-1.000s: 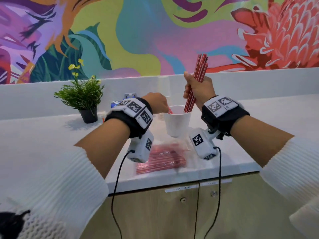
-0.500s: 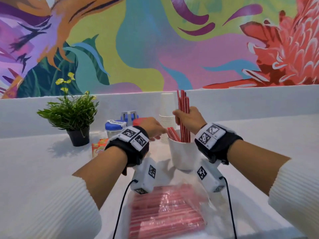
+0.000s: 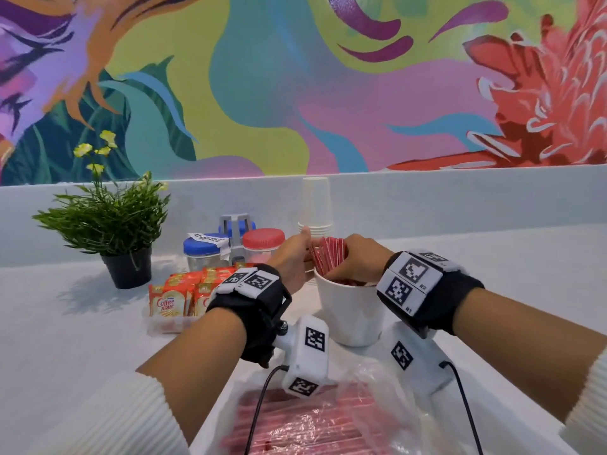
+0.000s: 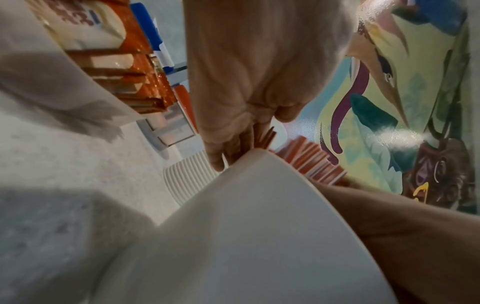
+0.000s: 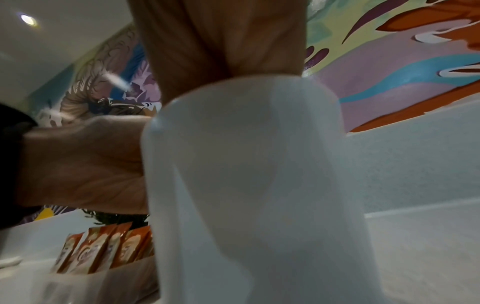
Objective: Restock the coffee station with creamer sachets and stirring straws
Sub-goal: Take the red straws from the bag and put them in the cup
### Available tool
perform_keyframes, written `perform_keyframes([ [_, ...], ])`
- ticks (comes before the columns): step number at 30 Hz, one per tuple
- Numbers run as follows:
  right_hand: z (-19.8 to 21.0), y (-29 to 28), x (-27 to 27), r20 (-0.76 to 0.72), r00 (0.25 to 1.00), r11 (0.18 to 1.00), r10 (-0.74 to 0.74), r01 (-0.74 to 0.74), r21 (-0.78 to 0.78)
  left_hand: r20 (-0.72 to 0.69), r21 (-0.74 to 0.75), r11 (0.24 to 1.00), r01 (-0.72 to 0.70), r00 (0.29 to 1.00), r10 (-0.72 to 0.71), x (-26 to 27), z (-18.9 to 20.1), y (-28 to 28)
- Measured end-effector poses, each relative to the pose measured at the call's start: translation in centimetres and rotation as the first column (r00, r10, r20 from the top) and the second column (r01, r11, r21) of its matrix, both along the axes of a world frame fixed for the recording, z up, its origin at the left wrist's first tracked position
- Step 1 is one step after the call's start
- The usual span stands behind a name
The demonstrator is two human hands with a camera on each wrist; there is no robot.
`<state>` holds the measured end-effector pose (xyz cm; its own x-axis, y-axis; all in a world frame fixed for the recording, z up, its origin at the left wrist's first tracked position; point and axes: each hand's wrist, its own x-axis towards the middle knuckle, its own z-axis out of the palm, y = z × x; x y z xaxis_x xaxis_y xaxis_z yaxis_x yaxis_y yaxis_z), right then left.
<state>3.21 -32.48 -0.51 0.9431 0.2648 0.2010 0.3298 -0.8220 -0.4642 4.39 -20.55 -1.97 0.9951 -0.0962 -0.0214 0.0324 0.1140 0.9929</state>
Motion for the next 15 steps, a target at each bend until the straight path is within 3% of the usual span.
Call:
perform_keyframes([
  [4, 1.0, -1.2, -0.5, -0.057, 0.998, 0.992, 0.014, -0.007, 0.128, 0.005, -0.026, 1.0, -0.002, 1.0, 0.002, 0.2, 0.1, 0.0],
  [9, 0.6, -1.5, -0.5, -0.028, 0.996, 0.971, -0.081, 0.072, -0.227, 0.008, -0.051, 0.998, -0.023, 1.0, 0.024, 0.1, -0.2, 0.0],
  [15, -0.2, -0.2, 0.3, -0.062, 0.998, 0.961, -0.005, -0.013, -0.276, 0.072, -0.025, 0.997, -0.079, 0.994, 0.081, 0.0, -0.3, -0.8],
])
